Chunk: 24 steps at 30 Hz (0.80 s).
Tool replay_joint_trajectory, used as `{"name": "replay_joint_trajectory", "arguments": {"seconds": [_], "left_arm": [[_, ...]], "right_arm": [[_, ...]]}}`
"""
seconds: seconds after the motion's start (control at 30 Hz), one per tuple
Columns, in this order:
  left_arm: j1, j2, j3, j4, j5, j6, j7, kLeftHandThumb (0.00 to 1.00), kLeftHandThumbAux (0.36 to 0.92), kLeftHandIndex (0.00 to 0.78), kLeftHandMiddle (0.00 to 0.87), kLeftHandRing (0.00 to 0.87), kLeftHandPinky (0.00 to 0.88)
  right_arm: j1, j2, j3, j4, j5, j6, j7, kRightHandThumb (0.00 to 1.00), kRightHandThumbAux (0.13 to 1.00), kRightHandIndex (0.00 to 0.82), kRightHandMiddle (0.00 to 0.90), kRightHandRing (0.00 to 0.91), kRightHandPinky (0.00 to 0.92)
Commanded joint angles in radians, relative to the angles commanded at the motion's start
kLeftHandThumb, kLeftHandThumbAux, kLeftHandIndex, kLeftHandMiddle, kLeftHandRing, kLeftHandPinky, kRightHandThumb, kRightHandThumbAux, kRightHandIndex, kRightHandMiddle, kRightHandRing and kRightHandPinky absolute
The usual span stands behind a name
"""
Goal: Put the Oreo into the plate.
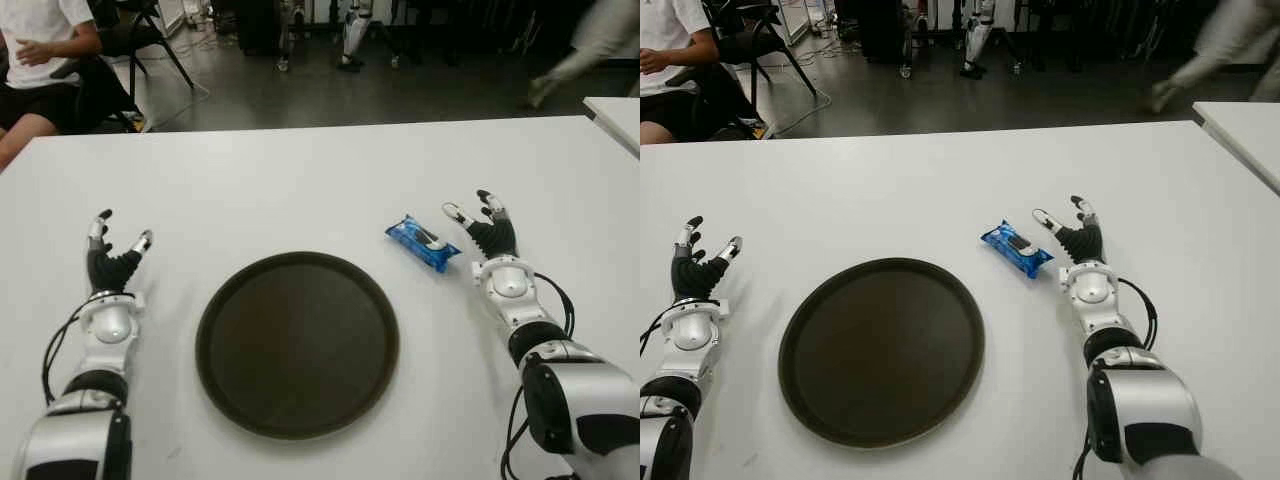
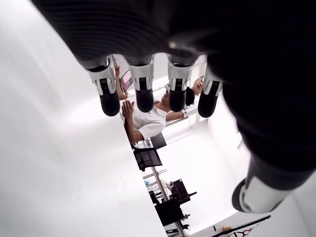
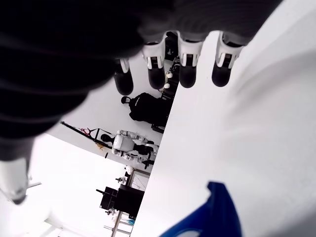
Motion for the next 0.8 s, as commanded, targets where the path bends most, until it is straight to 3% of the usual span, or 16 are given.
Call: {"name": "replay_joint_trajectory", "arguments": {"seconds": [0.6,0.8], "left_arm": [[0.001,0.012,-0.027,0.0,0.034,-0.007,0.016,0.0,0.633,0.027,0.026,0.0,0.0],[-0.002,0.011,-0.015,0.002,0.022,-0.007,-0.001,0.0,0.644,0.007,0.012,0.0,0.0]], "right_arm": [[-0.008,-0.001,0.012,-0.031,0.005,-0.035,-0.002,0.0,0.54,0.061,0.005,0.0,0.0],[-0.001,0.006,0.021,-0.065,0.004,-0.056,-0.01,0.0,0.556,0.055,0.003,0.0,0.0]]}}
